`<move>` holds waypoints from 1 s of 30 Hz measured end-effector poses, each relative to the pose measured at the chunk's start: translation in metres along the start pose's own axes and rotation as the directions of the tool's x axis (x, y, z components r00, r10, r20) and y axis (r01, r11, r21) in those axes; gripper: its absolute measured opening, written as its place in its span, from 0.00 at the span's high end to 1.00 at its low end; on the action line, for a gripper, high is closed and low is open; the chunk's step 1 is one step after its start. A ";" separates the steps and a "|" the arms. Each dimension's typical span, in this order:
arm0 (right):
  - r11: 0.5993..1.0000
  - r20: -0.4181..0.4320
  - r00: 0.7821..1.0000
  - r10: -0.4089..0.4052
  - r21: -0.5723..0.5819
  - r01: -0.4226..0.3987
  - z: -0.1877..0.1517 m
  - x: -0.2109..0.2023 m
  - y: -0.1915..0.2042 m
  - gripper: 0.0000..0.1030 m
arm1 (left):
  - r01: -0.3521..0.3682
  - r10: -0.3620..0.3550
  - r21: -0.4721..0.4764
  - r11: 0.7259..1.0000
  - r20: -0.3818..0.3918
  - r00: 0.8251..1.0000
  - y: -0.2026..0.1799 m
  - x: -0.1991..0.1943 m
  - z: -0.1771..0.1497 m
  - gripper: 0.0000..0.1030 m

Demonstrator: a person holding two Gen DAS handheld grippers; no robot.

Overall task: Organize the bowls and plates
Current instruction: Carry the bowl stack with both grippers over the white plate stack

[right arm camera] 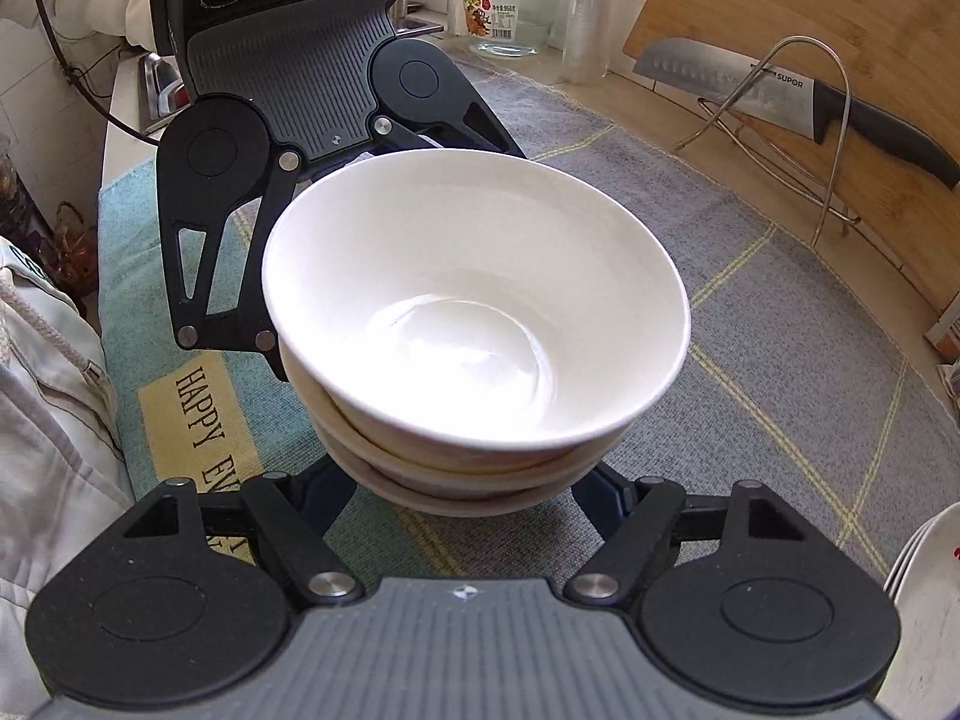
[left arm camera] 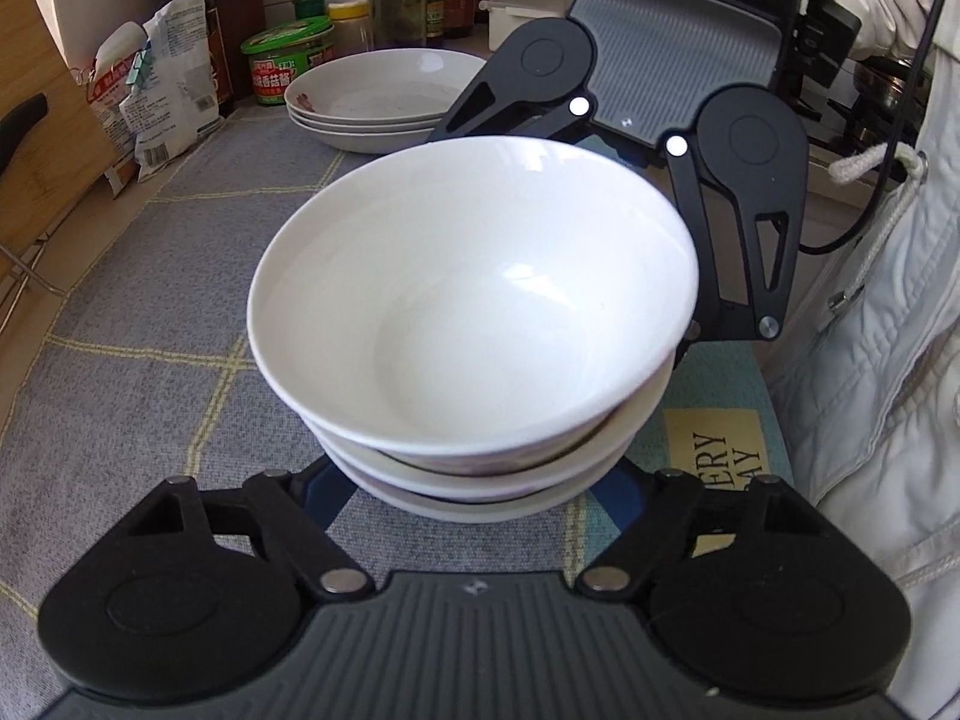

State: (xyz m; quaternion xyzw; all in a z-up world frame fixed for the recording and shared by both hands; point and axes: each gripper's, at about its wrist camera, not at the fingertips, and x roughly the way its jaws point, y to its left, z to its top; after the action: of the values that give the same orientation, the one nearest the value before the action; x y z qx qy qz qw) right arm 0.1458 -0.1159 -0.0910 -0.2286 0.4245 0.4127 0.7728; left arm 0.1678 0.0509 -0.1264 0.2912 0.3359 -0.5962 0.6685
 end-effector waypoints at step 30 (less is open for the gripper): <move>1.000 -0.010 1.000 0.001 0.016 0.000 -0.003 -0.012 -0.003 0.20 | -0.021 0.022 0.020 1.000 -0.041 0.999 -0.010 0.001 0.019 0.21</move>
State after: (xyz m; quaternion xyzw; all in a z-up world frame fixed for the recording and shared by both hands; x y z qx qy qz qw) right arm 0.1437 -0.1250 -0.0819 -0.2244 0.4319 0.4082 0.7723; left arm 0.1601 0.0342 -0.1161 0.3135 0.3406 -0.5862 0.6649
